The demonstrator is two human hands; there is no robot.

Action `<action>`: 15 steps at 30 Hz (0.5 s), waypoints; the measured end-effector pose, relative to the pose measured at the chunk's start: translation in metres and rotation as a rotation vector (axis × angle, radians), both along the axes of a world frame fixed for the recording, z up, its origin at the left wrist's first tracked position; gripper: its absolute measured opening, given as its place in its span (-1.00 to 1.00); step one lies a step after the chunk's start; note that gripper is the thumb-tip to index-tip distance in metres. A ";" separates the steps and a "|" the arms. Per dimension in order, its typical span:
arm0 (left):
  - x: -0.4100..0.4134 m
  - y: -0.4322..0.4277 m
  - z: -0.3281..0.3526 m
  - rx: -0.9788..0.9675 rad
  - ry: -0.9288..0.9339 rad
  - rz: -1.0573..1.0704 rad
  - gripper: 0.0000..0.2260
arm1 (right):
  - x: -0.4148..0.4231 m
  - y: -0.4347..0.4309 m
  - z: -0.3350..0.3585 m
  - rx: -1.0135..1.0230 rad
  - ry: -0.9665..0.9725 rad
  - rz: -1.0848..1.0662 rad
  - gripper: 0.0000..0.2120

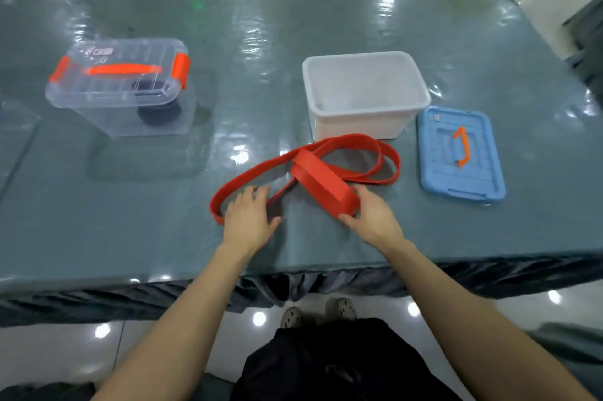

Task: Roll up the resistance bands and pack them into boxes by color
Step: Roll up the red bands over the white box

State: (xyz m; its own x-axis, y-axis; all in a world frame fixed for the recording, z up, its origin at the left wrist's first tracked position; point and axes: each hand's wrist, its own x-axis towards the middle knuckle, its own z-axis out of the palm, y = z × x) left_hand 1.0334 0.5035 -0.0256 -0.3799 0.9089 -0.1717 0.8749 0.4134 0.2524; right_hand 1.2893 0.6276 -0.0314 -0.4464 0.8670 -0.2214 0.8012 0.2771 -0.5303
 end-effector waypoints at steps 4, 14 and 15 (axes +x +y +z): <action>-0.002 0.012 -0.002 -0.016 0.017 -0.009 -0.78 | 0.002 0.002 0.004 -0.057 0.112 -0.087 -0.48; -0.086 0.032 0.075 0.444 0.203 0.121 -0.81 | 0.025 0.124 0.148 0.195 0.601 -0.235 -0.45; -0.096 0.028 0.083 0.464 0.224 0.166 -0.80 | 0.031 0.136 0.158 0.229 0.619 -0.261 -0.46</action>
State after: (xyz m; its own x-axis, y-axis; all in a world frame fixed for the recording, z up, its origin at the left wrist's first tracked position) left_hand 0.9375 0.5319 0.0570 -0.5059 0.7951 0.3347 0.8608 0.4398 0.2562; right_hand 1.3201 0.7637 0.1267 -0.2029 0.9572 0.2064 0.4266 0.2762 -0.8612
